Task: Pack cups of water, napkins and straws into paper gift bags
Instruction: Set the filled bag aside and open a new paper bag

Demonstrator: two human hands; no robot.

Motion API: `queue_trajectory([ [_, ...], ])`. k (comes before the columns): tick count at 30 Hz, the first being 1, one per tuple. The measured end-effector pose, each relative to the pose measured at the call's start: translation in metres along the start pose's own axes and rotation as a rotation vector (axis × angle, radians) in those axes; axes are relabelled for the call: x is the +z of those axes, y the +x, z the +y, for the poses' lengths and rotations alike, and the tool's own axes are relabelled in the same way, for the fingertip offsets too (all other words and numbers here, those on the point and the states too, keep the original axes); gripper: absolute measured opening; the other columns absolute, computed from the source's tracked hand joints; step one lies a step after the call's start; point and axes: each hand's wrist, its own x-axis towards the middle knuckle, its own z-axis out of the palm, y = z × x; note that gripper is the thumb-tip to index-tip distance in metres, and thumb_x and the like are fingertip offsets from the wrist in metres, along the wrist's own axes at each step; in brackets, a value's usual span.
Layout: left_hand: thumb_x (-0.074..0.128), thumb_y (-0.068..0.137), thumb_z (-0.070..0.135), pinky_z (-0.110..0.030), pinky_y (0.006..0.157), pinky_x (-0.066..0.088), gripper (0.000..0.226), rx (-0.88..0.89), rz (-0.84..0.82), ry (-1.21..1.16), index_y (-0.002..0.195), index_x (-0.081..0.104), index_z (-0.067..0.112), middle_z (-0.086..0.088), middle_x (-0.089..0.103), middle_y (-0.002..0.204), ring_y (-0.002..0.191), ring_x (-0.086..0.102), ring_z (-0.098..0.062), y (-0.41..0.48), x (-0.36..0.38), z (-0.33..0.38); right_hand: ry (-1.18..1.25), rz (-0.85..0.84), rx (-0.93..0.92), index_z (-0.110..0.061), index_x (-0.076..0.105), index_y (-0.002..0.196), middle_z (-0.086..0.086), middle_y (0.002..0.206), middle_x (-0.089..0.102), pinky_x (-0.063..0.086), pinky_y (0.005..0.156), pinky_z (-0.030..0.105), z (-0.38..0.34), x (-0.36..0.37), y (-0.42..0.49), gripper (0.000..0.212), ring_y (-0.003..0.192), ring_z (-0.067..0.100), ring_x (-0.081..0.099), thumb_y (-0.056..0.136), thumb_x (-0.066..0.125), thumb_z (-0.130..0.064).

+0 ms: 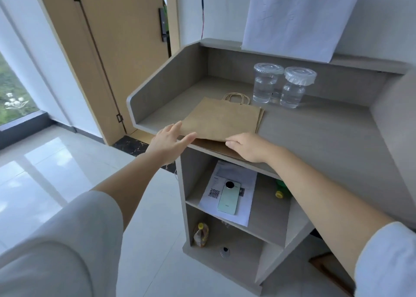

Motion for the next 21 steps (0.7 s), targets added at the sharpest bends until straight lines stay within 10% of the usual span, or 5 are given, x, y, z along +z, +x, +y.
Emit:
queue_trajectory([
  [5, 0.040, 0.092, 0.060, -0.038, 0.102, 0.038, 0.079, -0.209, 0.173, -0.890, 0.152, 0.010, 0.018, -0.009, 0.038, 0.147, 0.129, 0.043, -0.025, 0.008, -0.017, 0.017, -0.144, 0.633, -0.044, -0.005, 0.063, 0.113, 0.011, 0.108, 0.068, 0.054, 0.072, 0.043, -0.004, 0.010, -0.024, 0.032, 0.100, 0.032, 0.061, 0.100, 0.041, -0.024],
  [8, 0.039, 0.085, 0.071, -0.039, 0.081, 0.053, 0.085, -0.374, -0.152, -1.548, 0.141, 0.034, 0.008, -0.020, 0.055, 0.125, 0.103, 0.064, -0.034, 0.003, -0.036, 0.026, -0.320, 0.954, -0.249, -0.001, 0.068, 0.106, 0.009, 0.099, 0.072, 0.058, 0.064, 0.037, -0.001, 0.023, -0.058, 0.028, 0.088, 0.028, 0.068, 0.092, 0.051, -0.018],
  [12, 0.042, 0.087, 0.064, -0.036, 0.072, 0.051, 0.063, -0.300, -0.473, -1.447, 0.101, 0.067, 0.008, -0.011, 0.073, 0.092, 0.073, 0.072, -0.026, -0.015, -0.044, 0.029, -0.582, 0.983, -0.350, -0.007, 0.064, 0.117, 0.005, 0.112, 0.069, 0.048, 0.080, 0.036, 0.008, 0.057, -0.114, 0.028, 0.100, 0.023, 0.062, 0.093, 0.054, -0.017],
  [15, 0.045, 0.098, 0.026, -0.029, 0.052, 0.053, 0.026, -0.324, -0.488, -1.214, 0.114, 0.056, 0.009, -0.005, 0.070, 0.069, 0.050, 0.068, -0.015, -0.033, -0.031, 0.041, -0.662, 0.797, -0.260, -0.012, 0.055, 0.125, 0.008, 0.116, 0.066, 0.050, 0.080, 0.036, 0.008, 0.084, -0.157, 0.038, 0.100, 0.024, 0.063, 0.100, 0.040, -0.035],
  [21, 0.039, 0.102, 0.013, -0.026, 0.067, 0.058, 0.027, 0.037, -0.461, -1.148, 0.125, 0.052, 0.020, 0.000, 0.067, 0.102, 0.079, 0.067, -0.010, -0.098, 0.019, 0.073, 0.316, 0.584, 0.379, -0.012, 0.032, 0.145, 0.005, 0.147, 0.036, 0.024, 0.109, 0.033, -0.039, 0.087, -0.208, 0.069, 0.137, 0.019, 0.031, 0.095, 0.022, -0.058],
])
